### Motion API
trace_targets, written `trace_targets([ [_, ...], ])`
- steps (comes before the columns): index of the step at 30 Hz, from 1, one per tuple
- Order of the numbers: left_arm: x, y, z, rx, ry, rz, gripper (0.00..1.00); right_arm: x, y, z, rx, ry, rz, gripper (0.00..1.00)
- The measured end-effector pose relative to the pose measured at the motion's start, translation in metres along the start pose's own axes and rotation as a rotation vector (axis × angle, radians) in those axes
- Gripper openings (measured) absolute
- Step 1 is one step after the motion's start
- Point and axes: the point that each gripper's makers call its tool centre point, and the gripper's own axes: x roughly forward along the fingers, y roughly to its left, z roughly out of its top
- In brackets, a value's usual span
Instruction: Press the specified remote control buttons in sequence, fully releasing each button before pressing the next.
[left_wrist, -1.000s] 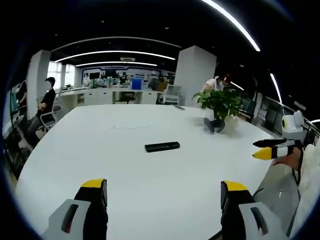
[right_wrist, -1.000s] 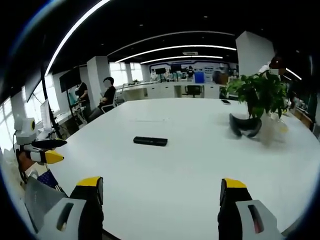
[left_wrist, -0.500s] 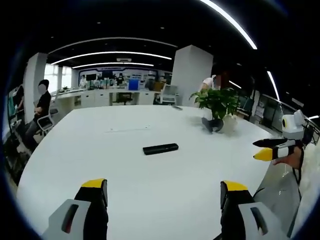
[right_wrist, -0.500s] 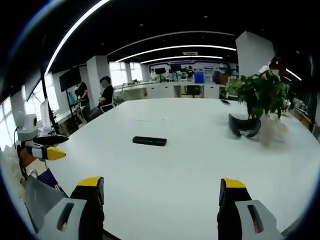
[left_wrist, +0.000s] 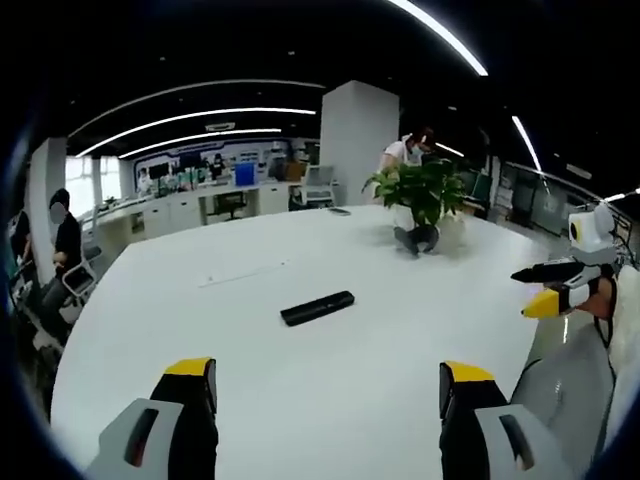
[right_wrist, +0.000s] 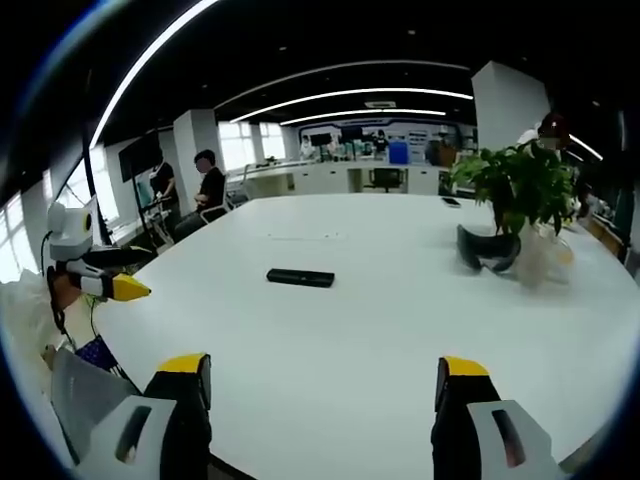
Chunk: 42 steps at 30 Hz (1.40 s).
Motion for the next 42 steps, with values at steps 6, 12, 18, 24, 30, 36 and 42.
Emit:
trace_targets([
  [6, 0.011, 0.003, 0.010, 0.060, 0.007, -0.036, 0.95, -0.001, 0.003, -0.001, -0.007, 0.008, 0.007, 0.91],
  [12, 0.023, 0.006, 0.018, 0.104, 0.019, -0.067, 0.94, -0.002, 0.005, -0.003, -0.003, 0.019, 0.005, 0.90],
  [18, 0.039, 0.017, 0.034, 0.166, 0.027, -0.095, 0.90, -0.004, 0.006, -0.007, -0.002, 0.032, 0.008, 0.87],
  [24, 0.058, 0.026, 0.046, 0.216, 0.045, -0.120, 0.87, -0.007, 0.008, -0.011, 0.004, 0.042, 0.006, 0.85],
  [30, 0.082, 0.028, 0.054, 0.261, 0.069, -0.159, 0.83, -0.005, 0.009, -0.017, 0.017, 0.067, 0.013, 0.84],
  [36, 0.109, 0.032, 0.050, 0.302, 0.120, -0.195, 0.79, -0.001, 0.009, -0.017, 0.028, 0.079, 0.023, 0.83],
  [42, 0.132, 0.038, 0.042, 0.341, 0.173, -0.223, 0.76, 0.003, 0.012, -0.016, 0.019, 0.091, 0.038, 0.82],
])
